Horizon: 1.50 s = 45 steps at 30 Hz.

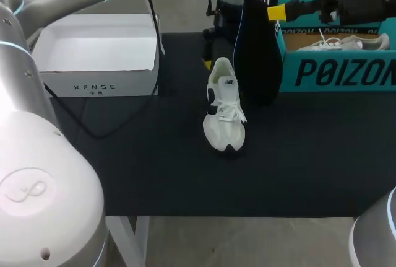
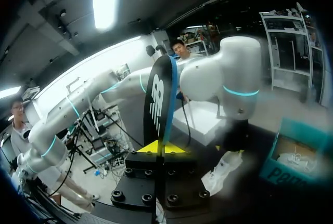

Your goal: Take the shoe out of the shoebox, open the shoe tongue, remove and reinsert the insole, then place the shoe into the shoebox

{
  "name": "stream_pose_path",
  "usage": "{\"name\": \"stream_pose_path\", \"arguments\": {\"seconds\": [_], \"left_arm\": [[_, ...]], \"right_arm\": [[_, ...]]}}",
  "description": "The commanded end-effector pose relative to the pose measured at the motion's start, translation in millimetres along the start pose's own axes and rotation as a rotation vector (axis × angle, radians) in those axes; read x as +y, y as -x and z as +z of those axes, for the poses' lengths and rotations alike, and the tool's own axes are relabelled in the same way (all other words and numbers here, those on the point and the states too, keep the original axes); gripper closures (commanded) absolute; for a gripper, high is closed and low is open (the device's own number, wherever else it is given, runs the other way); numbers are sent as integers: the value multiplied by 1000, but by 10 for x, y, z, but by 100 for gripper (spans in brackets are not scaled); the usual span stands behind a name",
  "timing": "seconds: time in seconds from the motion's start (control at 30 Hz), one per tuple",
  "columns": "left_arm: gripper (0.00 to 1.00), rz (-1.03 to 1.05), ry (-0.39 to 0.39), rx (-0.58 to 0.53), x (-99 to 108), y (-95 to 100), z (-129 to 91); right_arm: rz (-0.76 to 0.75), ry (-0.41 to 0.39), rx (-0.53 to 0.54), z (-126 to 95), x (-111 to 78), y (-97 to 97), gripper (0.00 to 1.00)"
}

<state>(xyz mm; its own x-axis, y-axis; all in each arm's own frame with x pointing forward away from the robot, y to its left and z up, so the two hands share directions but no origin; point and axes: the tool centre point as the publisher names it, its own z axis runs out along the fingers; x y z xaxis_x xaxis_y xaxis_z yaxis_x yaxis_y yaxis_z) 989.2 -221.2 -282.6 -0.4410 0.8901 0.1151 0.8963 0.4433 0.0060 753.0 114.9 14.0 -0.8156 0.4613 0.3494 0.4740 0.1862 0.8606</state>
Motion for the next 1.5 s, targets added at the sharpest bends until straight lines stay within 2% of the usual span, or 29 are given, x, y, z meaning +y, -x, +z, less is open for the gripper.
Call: {"name": "stream_pose_path", "arguments": {"seconds": [0.03, 0.27, 0.43, 0.6, 0.77, 1.13, 1.4, 1.5], "left_arm": [[0, -20, -10, -72, -24, -113, -54], [0, -73, -102, -301, -92, -366, -279], [0, -48, -97, -383, -152, -505, -380], [0, 8, -38, -556, -178, -620, -491], [0, -12, -48, -680, -143, -751, -561], [0, -11, -66, -835, -119, -976, -693], [0, 9, -68, -854, -105, -971, -854], [0, 12, -87, -830, -103, -935, -908]], "right_arm": [[1, -2, -1, 13, 5, 5, 100], [1, -2, -1, 13, 5, 5, 100], [1, -2, -1, 13, 5, 5, 100], [1, -2, -1, 13, 5, 5, 100], [1, -2, -1, 13, 5, 5, 100], [1, -2, -1, 13, 5, 5, 100], [1, -2, -1, 13, 5, 5, 100], [1, -2, -1, 13, 5, 5, 100]]}}
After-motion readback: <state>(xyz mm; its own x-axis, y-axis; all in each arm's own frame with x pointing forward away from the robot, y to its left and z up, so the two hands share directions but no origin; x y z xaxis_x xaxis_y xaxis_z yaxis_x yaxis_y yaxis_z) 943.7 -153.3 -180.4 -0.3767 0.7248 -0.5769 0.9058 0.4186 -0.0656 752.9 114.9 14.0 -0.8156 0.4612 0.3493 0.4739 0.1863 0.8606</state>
